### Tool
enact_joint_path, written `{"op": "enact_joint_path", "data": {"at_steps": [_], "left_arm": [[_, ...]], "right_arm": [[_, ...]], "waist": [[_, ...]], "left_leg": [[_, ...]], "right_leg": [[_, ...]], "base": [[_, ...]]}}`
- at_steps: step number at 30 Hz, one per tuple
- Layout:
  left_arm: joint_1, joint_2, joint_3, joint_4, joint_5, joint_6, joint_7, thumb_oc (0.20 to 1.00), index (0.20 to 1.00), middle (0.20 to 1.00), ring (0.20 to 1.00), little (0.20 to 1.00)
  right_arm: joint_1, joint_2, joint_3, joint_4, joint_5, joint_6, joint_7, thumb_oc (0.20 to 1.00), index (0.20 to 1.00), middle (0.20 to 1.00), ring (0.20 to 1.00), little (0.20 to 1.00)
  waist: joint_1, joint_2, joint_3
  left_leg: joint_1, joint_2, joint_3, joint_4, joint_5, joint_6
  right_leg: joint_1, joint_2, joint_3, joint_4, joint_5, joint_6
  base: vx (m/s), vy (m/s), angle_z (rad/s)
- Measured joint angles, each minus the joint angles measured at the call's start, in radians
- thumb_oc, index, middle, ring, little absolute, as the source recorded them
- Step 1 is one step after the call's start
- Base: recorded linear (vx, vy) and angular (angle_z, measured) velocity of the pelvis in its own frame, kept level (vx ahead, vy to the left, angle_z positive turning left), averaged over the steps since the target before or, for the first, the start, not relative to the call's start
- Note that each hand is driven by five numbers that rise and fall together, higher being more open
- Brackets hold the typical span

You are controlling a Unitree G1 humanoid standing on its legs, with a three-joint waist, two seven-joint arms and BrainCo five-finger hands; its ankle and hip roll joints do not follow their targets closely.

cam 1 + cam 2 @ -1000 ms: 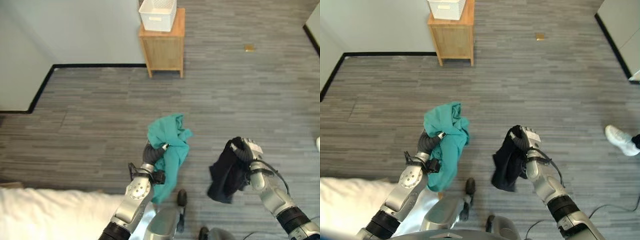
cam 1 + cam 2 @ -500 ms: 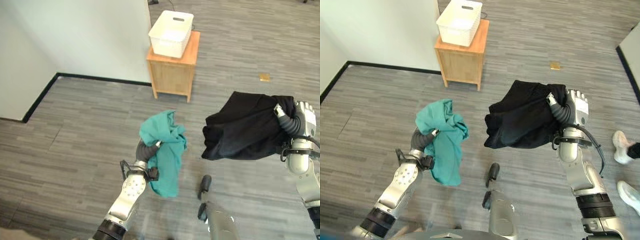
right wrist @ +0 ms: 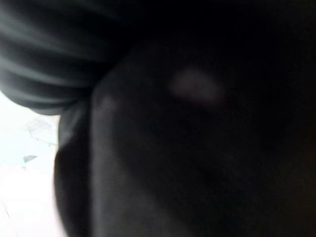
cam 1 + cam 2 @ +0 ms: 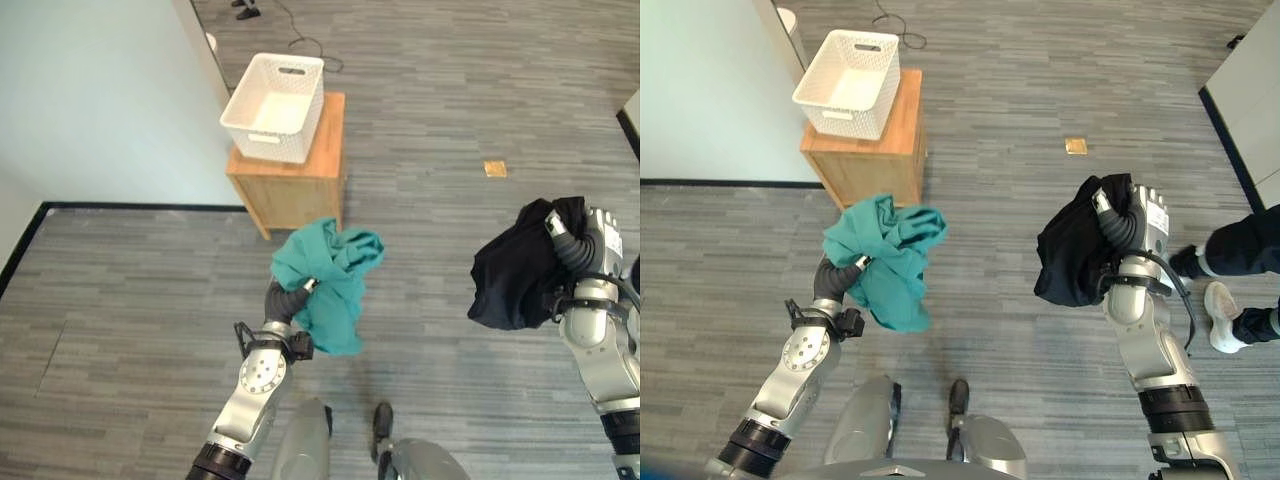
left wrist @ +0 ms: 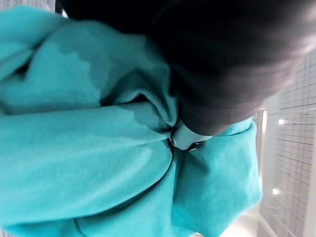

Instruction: Pick up bed clothes into laundry basket.

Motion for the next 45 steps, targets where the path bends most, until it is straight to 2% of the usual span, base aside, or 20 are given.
{"op": "enact_joint_path", "data": {"at_steps": [1, 3, 5, 7, 9, 11, 15, 17, 19, 23, 24, 25, 26, 28, 29, 31, 32, 34, 35, 45], "left_arm": [[0.000, 0.000, 0.000, 0.000, 0.000, 0.000, 0.000, 0.200, 0.200, 0.200, 0.200, 0.200], [0.001, -0.030, 0.023, 0.069, 0.001, 0.000, -0.009, 0.200, 0.200, 0.200, 0.200, 0.200], [-0.005, -0.031, 0.021, 0.070, 0.001, 0.007, -0.009, 0.200, 0.200, 0.200, 0.200, 0.200], [0.014, -0.008, 0.022, 0.048, 0.001, 0.007, -0.009, 0.200, 0.200, 0.200, 0.200, 0.200], [0.022, 0.004, 0.032, 0.039, 0.001, 0.007, -0.009, 0.200, 0.200, 0.200, 0.200, 0.200], [0.010, 0.025, 0.031, 0.031, 0.000, 0.009, -0.007, 0.200, 0.200, 0.200, 0.200, 0.200], [-0.051, 0.042, 0.036, 0.031, 0.003, 0.030, 0.007, 0.200, 0.200, 0.200, 0.200, 0.200], [-0.106, 0.051, 0.017, 0.035, 0.008, 0.030, 0.013, 0.200, 0.200, 0.200, 0.200, 0.200], [-0.127, 0.048, 0.003, 0.022, 0.018, 0.022, 0.005, 0.200, 0.200, 0.200, 0.200, 0.200], [-0.116, 0.040, 0.004, 0.016, 0.018, 0.020, -0.008, 0.200, 0.200, 0.200, 0.200, 0.200], [-0.105, 0.017, 0.002, 0.022, 0.018, 0.019, -0.016, 0.200, 0.200, 0.200, 0.200, 0.200], [-0.107, 0.015, 0.003, 0.036, 0.018, 0.018, -0.017, 0.200, 0.200, 0.200, 0.200, 0.200], [-0.110, 0.003, -0.009, 0.063, 0.017, 0.016, -0.028, 0.200, 0.200, 0.200, 0.200, 0.200], [-0.094, 0.015, -0.031, 0.082, 0.017, 0.020, -0.036, 0.200, 0.200, 0.200, 0.200, 0.200], [-0.053, 0.034, -0.031, 0.072, 0.017, 0.019, -0.043, 0.200, 0.200, 0.200, 0.200, 0.200], [0.025, 0.035, -0.001, 0.045, 0.003, 0.017, -0.039, 0.200, 0.200, 0.200, 0.200, 0.200], [0.041, 0.063, -0.001, 0.031, -0.001, 0.016, -0.044, 0.200, 0.200, 0.200, 0.200, 0.200], [0.042, 0.070, 0.011, 0.025, -0.003, 0.007, -0.049, 0.200, 0.200, 0.200, 0.200, 0.200], [0.045, 0.072, 0.019, 0.031, -0.004, 0.007, -0.049, 0.200, 0.200, 0.200, 0.200, 0.200], [0.081, 0.031, 0.014, 0.011, -0.042, 0.007, -0.069, 0.200, 0.200, 0.200, 0.200, 0.200]], "right_arm": [[0.000, 0.000, 0.000, 0.000, 0.000, 0.000, 0.000, 0.200, 0.200, 0.200, 0.200, 0.200], [-0.005, -0.048, 0.040, 0.002, 0.004, 0.013, -0.008, 0.200, 0.200, 0.200, 0.200, 0.200], [-0.003, -0.081, 0.033, -0.013, 0.004, 0.019, -0.008, 0.200, 0.200, 0.200, 0.200, 0.200], [-0.004, -0.097, 0.028, -0.061, 0.002, 0.019, -0.007, 0.200, 0.200, 0.200, 0.200, 0.200], [-0.007, -0.121, 0.023, -0.100, -0.019, 0.016, -0.008, 0.200, 0.200, 0.200, 0.200, 0.200], [-0.051, -0.146, 0.005, -0.101, -0.057, 0.022, -0.008, 0.200, 0.200, 0.200, 0.200, 0.200], [-0.125, -0.162, -0.002, -0.102, -0.076, 0.040, -0.015, 0.200, 0.200, 0.200, 0.200, 0.200], [-0.191, -0.215, -0.014, -0.086, -0.077, 0.049, -0.031, 0.200, 0.200, 0.200, 0.200, 0.200], [-0.192, -0.263, -0.053, -0.088, -0.075, 0.061, -0.059, 0.200, 0.200, 0.200, 0.200, 0.200], [-0.229, -0.381, -0.095, -0.079, -0.072, 0.057, -0.079, 0.200, 0.200, 0.200, 0.200, 0.200], [-0.230, -0.421, -0.092, -0.070, -0.069, 0.055, -0.085, 0.200, 0.200, 0.200, 0.200, 0.200], [-0.229, -0.453, -0.087, -0.061, -0.064, 0.055, -0.086, 0.200, 0.200, 0.200, 0.200, 0.200], [-0.283, -0.482, -0.057, 0.004, -0.057, 0.052, -0.081, 0.200, 0.200, 0.200, 0.200, 0.200], [-0.383, -0.509, 0.015, 0.096, -0.052, 0.061, -0.068, 0.200, 0.200, 0.200, 0.200, 0.200], [-0.435, -0.507, 0.073, 0.134, -0.032, 0.068, -0.061, 0.200, 0.200, 0.200, 0.200, 0.200], [-0.497, -0.476, 0.144, 0.139, -0.031, 0.071, -0.050, 0.200, 0.200, 0.200, 0.200, 0.200], [-0.548, -0.466, 0.201, 0.181, -0.032, 0.071, -0.031, 0.200, 0.200, 0.200, 0.200, 0.200], [-0.635, -0.464, 0.296, 0.272, -0.032, 0.075, 0.005, 0.200, 0.200, 0.200, 0.200, 0.200], [-0.631, -0.432, 0.300, 0.277, -0.033, 0.074, 0.014, 0.200, 0.200, 0.200, 0.200, 0.200], [-0.420, -0.311, 0.239, 0.233, -0.070, 0.073, 0.062, 0.200, 0.200, 0.200, 0.200, 0.200]], "waist": [[0.000, 0.000, 0.000], [0.028, 0.043, 0.004], [0.050, 0.056, 0.002], [0.099, 0.029, -0.017], [0.108, -0.015, -0.050], [0.112, -0.041, -0.055], [0.092, -0.050, -0.051], [0.056, -0.019, -0.031], [0.022, 0.006, -0.029], [-0.021, 0.026, -0.024], [-0.027, 0.041, -0.028], [-0.044, 0.048, -0.028], [-0.024, 0.046, -0.027], [-0.034, 0.028, -0.029], [-0.005, -0.021, -0.032], [0.042, -0.054, -0.024], [0.060, -0.057, -0.030], [0.085, -0.044, -0.035], [0.092, -0.057, -0.030], [0.081, -0.030, -0.051]], "left_leg": [[0.000, 0.000, 0.000, 0.000, 0.000, 0.000], [0.041, 0.005, 0.217, -0.417, 0.028, 0.011], [-0.020, 0.021, 0.326, -0.417, 0.037, 0.025], [-0.042, 0.027, 0.316, -0.300, 0.045, 0.047], [-0.055, -0.022, 0.297, -0.210, 0.131, 0.074], [-0.043, -0.061, 0.298, -0.114, 0.135, 0.192], [0.135, -0.122, 0.262, -0.241, 0.089, 0.226], [0.235, -0.132, 0.240, -0.312, 0.090, 0.226], [0.318, -0.128, 0.134, -0.329, 0.057, 0.176], [0.364, -0.166, 0.061, -0.351, 0.053, 0.167], [0.379, -0.170, -0.068, -0.354, 0.026, 0.136], [0.378, -0.173, -0.095, -0.351, 0.025, 0.134], [0.406, -0.187, -0.204, -0.361, 0.012, 0.123], [0.434, -0.225, -0.133, -0.353, 0.013, 0.124], [0.483, -0.279, -0.087, -0.345, 0.008, 0.118], [0.406, -0.289, -0.037, -0.202, -0.040, 0.100], [0.347, -0.245, -0.035, -0.198, -0.063, 0.138], [0.343, -0.125, -0.023, -0.354, 0.003, 0.082], [0.366, -0.112, -0.004, -0.375, 0.032, 0.069], [0.429, -0.101, -0.079, -0.424, 0.045, 0.063]], "right_leg": [[0.000, 0.000, 0.000, 0.000, 0.000, 0.000], [0.088, -0.004, -0.023, -0.001, -0.056, 0.027], [0.184, -0.007, -0.073, -0.001, -0.118, 0.056], [0.249, -0.050, -0.061, -0.001, -0.194, 0.073], [0.301, -0.110, -0.050, 0.003, -0.251, 0.064], [0.280, -0.173, -0.021, 0.148, -0.187, 0.094], [0.052, -0.206, -0.020, 0.659, -0.107, 0.245], [-0.155, -0.248, -0.111, 1.046, -0.086, 0.252], [-0.260, -0.242, -0.142, 0.900, -0.148, 0.188], [-0.283, -0.247, -0.177, 0.424, -0.114, 0.164], [-0.292, -0.179, -0.070, 0.293, -0.092, 0.178], [-0.267, -0.135, 0.010, 0.158, -0.058, 0.179], [-0.276, -0.072, 0.100, 0.054, 0.013, 0.133], [-0.252, -0.077, 0.086, -0.003, 0.161, 0.066], [-0.241, -0.093, 0.075, 0.019, 0.327, -0.017], [-0.202, -0.133, 0.095, -0.001, 0.308, -0.013], [-0.207, -0.131, 0.118, -0.003, 0.306, -0.011], [-0.197, -0.086, 0.110, -0.003, 0.254, 0.054], [-0.190, -0.081, 0.113, -0.003, 0.243, 0.059], [-0.110, -0.091, -0.001, -0.005, 0.174, 0.072]], "base": [[0.70, 0.154, -0.33], [0.38, 0.085, 0.06], [0.51, 0.151, 0.44], [0.57, 0.156, -0.12], [0.43, 0.088, 0.01], [0.41, 0.135, -0.02], [0.22, 0.134, -0.04], [0.25, 0.014, 0.39], [0.37, -0.108, 0.72], [0.20, -0.140, 0.88], [0.16, -0.141, 1.27], [0.21, -0.188, 1.74], [0.15, -0.173, 1.71], [0.08, -0.079, 1.53], [0.10, -0.054, 0.76], [0.09, -0.052, 0.13], [0.07, -0.046, 0.33], [0.06, -0.042, 0.17], [0.03, -0.048, 0.02], [0.05, -0.044, 0.25]]}}
